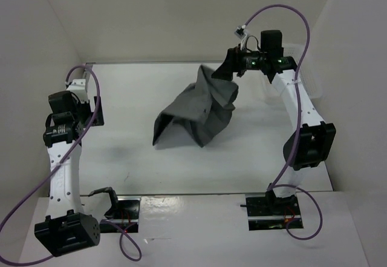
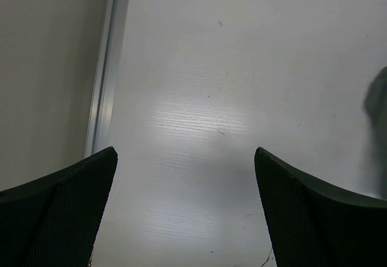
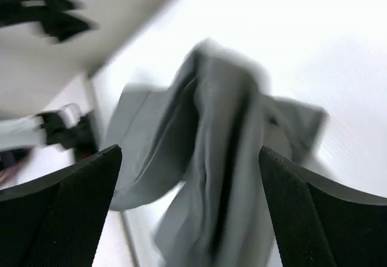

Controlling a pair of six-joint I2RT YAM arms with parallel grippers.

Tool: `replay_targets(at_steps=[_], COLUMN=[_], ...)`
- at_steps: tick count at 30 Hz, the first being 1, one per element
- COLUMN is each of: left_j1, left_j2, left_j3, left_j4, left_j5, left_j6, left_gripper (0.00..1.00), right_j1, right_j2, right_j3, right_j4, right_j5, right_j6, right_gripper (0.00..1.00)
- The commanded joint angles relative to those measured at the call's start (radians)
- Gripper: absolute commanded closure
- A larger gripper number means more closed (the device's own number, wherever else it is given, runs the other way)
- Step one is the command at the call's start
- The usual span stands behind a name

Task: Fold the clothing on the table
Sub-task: Move the skirt to the center of the board, then flatten the skirt out

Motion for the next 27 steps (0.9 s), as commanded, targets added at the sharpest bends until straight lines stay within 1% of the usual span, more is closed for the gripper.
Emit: replay_targets(at_steps=[1, 3, 4, 6, 7, 8, 10, 12, 13, 14, 15, 16, 17, 18, 19, 20, 22, 23, 26, 27], left_j1=[0.008, 0.008, 0.008, 0.008, 0.008, 0.008, -0.011, -0.046, -0.057, -0.068, -0.092, -0.101, -0.101, -0.112, -0.112, -0.112, -0.112, -0.112, -0.123, -0.123], left_j2=[-0.017, -0.006, -0.006, 0.003, 0.003, 0.014, 0.023, 0.041, 0.052, 0.072, 0.119, 0.145, 0.175, 0.243, 0.282, 0.358, 0.431, 0.487, 0.552, 0.552], left_j3=[-0.010, -0.010, -0.010, -0.010, -0.010, -0.010, -0.021, -0.036, -0.036, -0.036, -0.036, -0.021, -0.012, 0.025, 0.046, 0.069, 0.134, 0.146, 0.156, 0.156], left_j4=[0.006, 0.006, 0.006, 0.006, 0.006, 0.015, 0.015, 0.027, 0.027, 0.027, 0.018, 0.018, 0.009, -0.003, -0.029, -0.042, -0.075, -0.097, -0.106, -0.106], left_j5=[0.010, 0.011, 0.011, 0.021, 0.021, 0.033, 0.087, 0.098, 0.098, 0.083, 0.063, 0.046, 0.011, 0.011, 0.011, 0.000, 0.012, 0.012, 0.023, 0.047], left_j6=[-0.001, -0.010, -0.010, -0.010, -0.010, -0.010, 0.025, 0.048, 0.048, 0.060, 0.060, 0.041, 0.028, 0.028, 0.002, -0.008, -0.009, -0.019, -0.019, -0.019], left_gripper=[0.00, 0.00, 0.00, 0.00, 0.00, 0.00, 0.00, 0.00, 0.00, 0.00, 0.01, 0.04, 0.06, 0.06, 0.06, 0.07, 0.07, 0.07, 0.09, 0.09], right_j1=[-0.005, 0.004, 0.004, 0.013, 0.028, 0.038, 0.068, 0.091, 0.137, 0.171, 0.211, 0.295, 0.332, 0.370, 0.434, 0.464, 0.519, 0.579, 0.668, 0.677], right_j2=[-0.049, -0.040, -0.040, -0.020, -0.020, -0.032, -0.060, -0.130, -0.153, -0.170, -0.181, -0.181, -0.172, -0.155, -0.155, -0.140, -0.094, -0.079, -0.025, -0.013], right_j3=[-0.121, -0.192, -0.206, -0.215, -0.227, -0.238, -0.256, -0.296, -0.307, -0.307, -0.307, -0.287, -0.278, -0.278, -0.278, -0.291, -0.311, -0.312, -0.335, -0.345], right_j4=[0.075, 0.101, 0.115, 0.115, 0.115, 0.106, 0.095, 0.081, 0.072, 0.054, -0.009, -0.046, -0.081, -0.112, -0.127, -0.127, -0.127, -0.127, -0.127, -0.112], right_j5=[0.345, 0.541, 0.718, 0.882, 1.042, 1.094, 1.131, 1.065, 1.042, 0.995, 0.985, 0.985, 0.958, 0.958, 0.958, 0.958, 0.994, 1.017, 1.042, 1.031], right_j6=[-0.066, -0.089, -0.089, -0.121, -0.121, -0.156, -0.199, -0.262, -0.281, -0.342, -0.368, -0.391, -0.437, -0.455, -0.471, -0.497, -0.509, -0.518, -0.543, -0.543], right_gripper=[0.02, 0.02, 0.02, 0.02, 0.02, 0.02, 0.02, 0.02, 0.02, 0.02, 0.02, 0.02, 0.02, 0.02, 0.02, 0.02, 0.02, 0.02, 0.02, 0.02])
